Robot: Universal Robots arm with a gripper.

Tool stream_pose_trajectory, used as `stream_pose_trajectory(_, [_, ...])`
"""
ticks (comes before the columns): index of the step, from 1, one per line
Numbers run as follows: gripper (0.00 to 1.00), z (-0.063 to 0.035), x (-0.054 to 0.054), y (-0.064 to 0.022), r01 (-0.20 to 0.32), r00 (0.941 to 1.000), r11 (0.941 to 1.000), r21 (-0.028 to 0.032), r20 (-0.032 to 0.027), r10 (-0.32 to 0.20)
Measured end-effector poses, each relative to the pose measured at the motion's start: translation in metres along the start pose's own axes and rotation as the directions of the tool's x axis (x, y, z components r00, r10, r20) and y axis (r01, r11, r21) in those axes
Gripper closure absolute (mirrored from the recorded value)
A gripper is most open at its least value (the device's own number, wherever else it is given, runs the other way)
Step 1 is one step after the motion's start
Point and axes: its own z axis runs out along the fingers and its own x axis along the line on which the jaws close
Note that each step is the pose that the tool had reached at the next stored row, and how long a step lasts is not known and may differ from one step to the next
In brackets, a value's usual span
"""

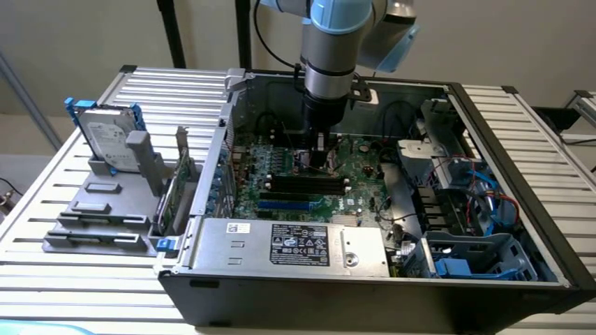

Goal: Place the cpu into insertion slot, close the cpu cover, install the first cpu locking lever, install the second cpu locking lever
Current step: 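Place the cpu into insertion slot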

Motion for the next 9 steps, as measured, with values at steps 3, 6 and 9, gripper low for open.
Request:
stream_pose_trajectory(3, [0.45,0.0001,-0.0005,0.0000,0.000,1.0000,1.0000,-0.0001,0.0007,0.000])
stream_pose_trajectory(6, [0.45,0.0000,-0.0006,0.0001,0.000,1.0000,1.0000,-0.0001,0.0019,0.000])
stream_pose_trajectory(9, [0.44,-0.0001,-0.0007,0.0000,0.000,1.0000,1.0000,-0.0001,0.0027,0.000])
